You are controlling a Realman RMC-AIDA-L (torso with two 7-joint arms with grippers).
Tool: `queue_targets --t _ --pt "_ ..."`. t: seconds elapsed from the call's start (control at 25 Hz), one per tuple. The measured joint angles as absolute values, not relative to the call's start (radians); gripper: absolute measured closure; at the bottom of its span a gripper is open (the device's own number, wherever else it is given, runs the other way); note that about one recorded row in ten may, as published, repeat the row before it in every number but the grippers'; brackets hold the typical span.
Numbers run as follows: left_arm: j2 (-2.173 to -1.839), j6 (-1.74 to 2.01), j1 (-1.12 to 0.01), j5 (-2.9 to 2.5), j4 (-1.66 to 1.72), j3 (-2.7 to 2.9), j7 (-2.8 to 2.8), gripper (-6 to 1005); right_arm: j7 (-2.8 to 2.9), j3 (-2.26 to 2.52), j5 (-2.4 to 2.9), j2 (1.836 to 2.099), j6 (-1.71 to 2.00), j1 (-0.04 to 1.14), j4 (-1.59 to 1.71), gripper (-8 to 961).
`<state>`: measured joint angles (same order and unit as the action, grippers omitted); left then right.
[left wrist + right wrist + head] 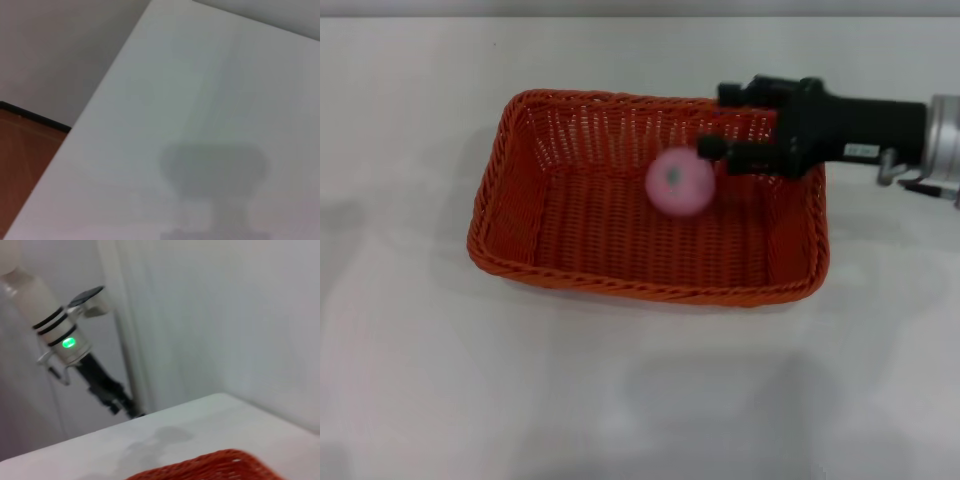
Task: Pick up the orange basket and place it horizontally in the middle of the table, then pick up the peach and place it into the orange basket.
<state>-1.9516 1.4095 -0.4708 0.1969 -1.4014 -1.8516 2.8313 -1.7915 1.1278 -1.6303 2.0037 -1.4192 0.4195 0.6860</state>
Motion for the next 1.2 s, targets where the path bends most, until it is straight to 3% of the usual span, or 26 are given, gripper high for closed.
queue_targets --t 0.28,0.6,0.88,1.2 --pt "-1.959 1.382 -0.465 0.142 -1.410 -1.855 2.830 271 -1.841 1.000 -1.627 2.004 -1.379 0.395 0.690 140" --pt "-2.002 1.212 -0.410 0.039 -1.436 -1.859 2.829 271 -1.910 0.843 -1.636 2.004 -1.225 0.376 0.655 150" --pt "-2.075 0.891 -0.273 -0.039 -1.498 -1.862 2.826 272 -1.988 0.727 -1.644 2.005 -1.096 0.378 0.596 151" --pt "-2.082 0.523 -0.139 -0.038 -1.460 -1.773 2.800 332 -2.154 0.711 -1.824 2.005 -0.971 0.376 0.490 151"
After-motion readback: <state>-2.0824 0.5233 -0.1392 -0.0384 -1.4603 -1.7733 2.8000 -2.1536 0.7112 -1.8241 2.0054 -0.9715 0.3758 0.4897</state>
